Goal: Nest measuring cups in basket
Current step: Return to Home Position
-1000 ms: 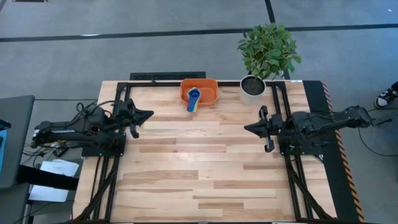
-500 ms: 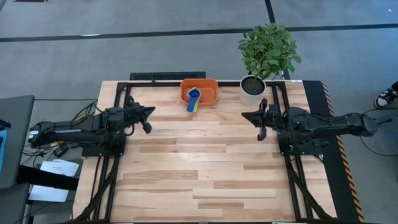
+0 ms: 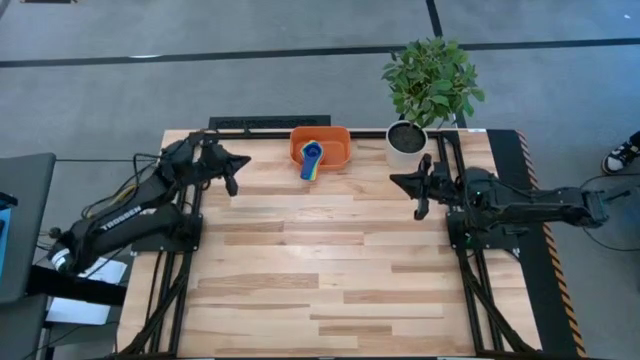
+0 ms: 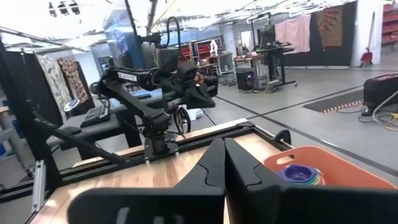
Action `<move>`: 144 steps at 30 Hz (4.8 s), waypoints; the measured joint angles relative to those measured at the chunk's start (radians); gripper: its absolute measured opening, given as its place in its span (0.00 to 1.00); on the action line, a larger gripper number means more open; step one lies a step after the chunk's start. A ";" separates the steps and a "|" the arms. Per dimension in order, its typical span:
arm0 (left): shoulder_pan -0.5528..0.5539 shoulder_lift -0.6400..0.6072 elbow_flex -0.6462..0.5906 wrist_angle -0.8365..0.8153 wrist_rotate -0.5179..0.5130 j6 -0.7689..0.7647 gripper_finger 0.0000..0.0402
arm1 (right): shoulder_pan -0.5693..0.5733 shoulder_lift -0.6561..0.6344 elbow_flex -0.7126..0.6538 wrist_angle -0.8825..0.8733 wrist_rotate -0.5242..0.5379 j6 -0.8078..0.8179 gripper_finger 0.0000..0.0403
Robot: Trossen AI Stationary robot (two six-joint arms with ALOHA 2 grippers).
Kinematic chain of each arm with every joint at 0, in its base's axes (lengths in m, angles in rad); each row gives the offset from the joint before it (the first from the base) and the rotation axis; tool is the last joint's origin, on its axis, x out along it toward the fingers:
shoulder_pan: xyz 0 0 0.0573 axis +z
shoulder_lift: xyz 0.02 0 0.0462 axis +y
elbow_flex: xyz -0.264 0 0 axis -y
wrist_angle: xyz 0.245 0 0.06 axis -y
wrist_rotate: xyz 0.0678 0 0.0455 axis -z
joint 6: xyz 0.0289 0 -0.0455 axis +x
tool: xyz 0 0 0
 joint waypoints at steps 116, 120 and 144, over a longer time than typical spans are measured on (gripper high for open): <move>-0.809 -0.570 -0.330 0.084 -0.488 -0.022 0.00 | 0.080 -0.532 -0.308 -0.162 -0.262 -0.102 0.03; -0.809 -0.570 -0.281 0.004 -0.483 0.001 0.00 | 0.080 -0.532 -0.308 -0.164 -0.275 -0.103 0.01; -0.810 -0.570 -0.360 0.014 -0.361 -0.079 0.00 | 0.082 -0.532 -0.308 -0.223 -0.287 -0.131 0.03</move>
